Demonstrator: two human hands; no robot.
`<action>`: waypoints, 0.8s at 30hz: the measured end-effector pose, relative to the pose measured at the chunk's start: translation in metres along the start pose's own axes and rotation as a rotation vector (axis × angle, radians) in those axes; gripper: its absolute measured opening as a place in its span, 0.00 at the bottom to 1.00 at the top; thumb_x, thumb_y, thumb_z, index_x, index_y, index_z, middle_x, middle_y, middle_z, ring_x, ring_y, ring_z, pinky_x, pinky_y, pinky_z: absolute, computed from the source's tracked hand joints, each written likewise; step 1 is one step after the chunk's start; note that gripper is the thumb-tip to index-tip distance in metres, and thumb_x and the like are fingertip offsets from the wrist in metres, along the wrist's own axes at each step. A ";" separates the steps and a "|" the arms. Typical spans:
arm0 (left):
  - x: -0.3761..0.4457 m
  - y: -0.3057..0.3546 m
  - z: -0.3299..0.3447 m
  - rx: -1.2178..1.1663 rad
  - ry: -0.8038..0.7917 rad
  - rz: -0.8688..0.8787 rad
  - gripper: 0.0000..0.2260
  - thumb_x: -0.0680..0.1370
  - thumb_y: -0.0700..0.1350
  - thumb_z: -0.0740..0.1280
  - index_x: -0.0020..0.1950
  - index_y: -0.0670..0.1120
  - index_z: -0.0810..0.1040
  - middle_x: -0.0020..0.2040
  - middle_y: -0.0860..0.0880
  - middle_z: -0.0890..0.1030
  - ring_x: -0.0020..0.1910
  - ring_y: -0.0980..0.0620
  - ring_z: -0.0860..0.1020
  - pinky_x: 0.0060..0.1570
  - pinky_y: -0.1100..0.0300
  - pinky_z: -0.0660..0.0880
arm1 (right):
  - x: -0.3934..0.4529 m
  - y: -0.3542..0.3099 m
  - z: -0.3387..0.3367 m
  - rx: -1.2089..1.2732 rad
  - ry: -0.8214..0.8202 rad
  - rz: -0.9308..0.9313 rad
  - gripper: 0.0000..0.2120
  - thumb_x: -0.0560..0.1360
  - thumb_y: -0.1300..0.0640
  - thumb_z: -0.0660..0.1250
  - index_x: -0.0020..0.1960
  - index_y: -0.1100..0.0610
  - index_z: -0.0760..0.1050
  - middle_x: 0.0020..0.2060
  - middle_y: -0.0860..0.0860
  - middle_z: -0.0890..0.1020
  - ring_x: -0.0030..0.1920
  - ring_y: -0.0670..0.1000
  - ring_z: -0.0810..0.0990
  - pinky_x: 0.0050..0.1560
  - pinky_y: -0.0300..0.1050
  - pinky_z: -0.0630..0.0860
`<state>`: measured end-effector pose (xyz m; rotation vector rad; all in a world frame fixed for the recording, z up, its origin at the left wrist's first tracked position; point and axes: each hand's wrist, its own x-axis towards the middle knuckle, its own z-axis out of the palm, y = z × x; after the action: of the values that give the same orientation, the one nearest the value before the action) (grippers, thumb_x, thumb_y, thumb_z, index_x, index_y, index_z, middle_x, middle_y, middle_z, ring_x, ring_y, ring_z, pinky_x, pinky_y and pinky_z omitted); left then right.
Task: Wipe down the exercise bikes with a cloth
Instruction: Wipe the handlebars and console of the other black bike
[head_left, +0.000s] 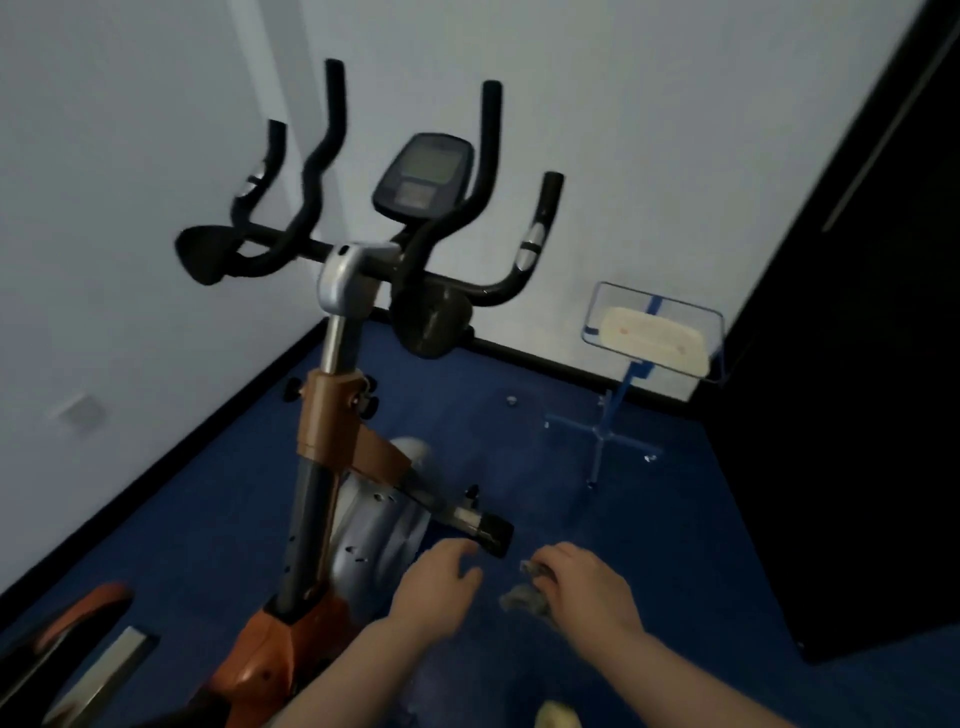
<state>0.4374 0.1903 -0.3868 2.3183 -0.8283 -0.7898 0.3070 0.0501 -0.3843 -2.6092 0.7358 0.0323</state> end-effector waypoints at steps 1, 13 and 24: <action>0.008 0.005 -0.005 -0.018 0.028 -0.017 0.16 0.79 0.48 0.61 0.67 0.51 0.71 0.67 0.52 0.73 0.63 0.54 0.73 0.63 0.57 0.70 | 0.016 0.000 -0.008 0.000 0.006 -0.035 0.07 0.79 0.51 0.58 0.52 0.46 0.74 0.49 0.42 0.76 0.49 0.44 0.73 0.43 0.43 0.73; 0.055 0.027 -0.048 -0.214 0.363 -0.057 0.13 0.78 0.46 0.64 0.63 0.54 0.74 0.60 0.57 0.75 0.55 0.63 0.72 0.54 0.71 0.65 | 0.143 -0.022 -0.060 0.274 0.153 -0.265 0.07 0.79 0.50 0.62 0.55 0.43 0.76 0.47 0.35 0.77 0.47 0.37 0.76 0.43 0.31 0.72; 0.097 0.058 -0.178 -0.480 0.793 0.171 0.14 0.77 0.41 0.64 0.58 0.57 0.76 0.50 0.61 0.77 0.48 0.68 0.76 0.41 0.74 0.72 | 0.190 -0.093 -0.157 0.756 0.656 -0.300 0.14 0.79 0.45 0.58 0.56 0.52 0.76 0.47 0.46 0.80 0.49 0.42 0.78 0.46 0.32 0.75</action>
<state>0.5982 0.1370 -0.2607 1.8460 -0.4024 0.0441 0.5031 -0.0361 -0.2305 -1.9328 0.4128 -1.0190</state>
